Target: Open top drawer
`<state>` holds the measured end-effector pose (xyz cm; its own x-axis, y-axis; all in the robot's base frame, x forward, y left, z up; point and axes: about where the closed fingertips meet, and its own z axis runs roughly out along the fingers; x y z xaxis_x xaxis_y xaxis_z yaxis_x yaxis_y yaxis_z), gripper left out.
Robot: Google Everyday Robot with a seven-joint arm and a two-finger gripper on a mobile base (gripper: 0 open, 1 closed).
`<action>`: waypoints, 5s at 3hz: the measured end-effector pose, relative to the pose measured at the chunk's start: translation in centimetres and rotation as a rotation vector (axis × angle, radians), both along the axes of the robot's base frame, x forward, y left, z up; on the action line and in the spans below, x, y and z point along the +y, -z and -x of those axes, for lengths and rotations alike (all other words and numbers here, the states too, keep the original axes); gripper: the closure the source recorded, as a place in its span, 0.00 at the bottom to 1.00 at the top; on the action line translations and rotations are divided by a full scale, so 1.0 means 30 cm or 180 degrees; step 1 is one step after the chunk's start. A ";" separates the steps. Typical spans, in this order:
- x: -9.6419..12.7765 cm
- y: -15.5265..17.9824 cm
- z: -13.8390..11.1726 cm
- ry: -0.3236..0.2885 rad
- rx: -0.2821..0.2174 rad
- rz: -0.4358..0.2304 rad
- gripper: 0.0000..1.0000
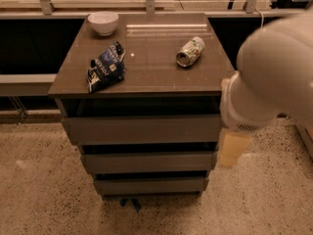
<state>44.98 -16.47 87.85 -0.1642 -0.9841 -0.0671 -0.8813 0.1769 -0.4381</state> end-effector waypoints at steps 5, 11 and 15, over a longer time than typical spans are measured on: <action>0.138 0.508 -0.174 -0.0408 -0.0141 -0.0839 0.00; 0.303 0.757 -0.572 -0.1009 -0.0229 -0.0623 0.26; 0.288 0.722 -0.273 -0.1257 0.0266 -0.0679 0.38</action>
Offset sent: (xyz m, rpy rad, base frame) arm 0.0044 0.0128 -0.0844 0.1521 0.0588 0.0280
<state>53.17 -7.81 66.19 0.2074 -0.9381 -0.2775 -0.9302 -0.1013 -0.3529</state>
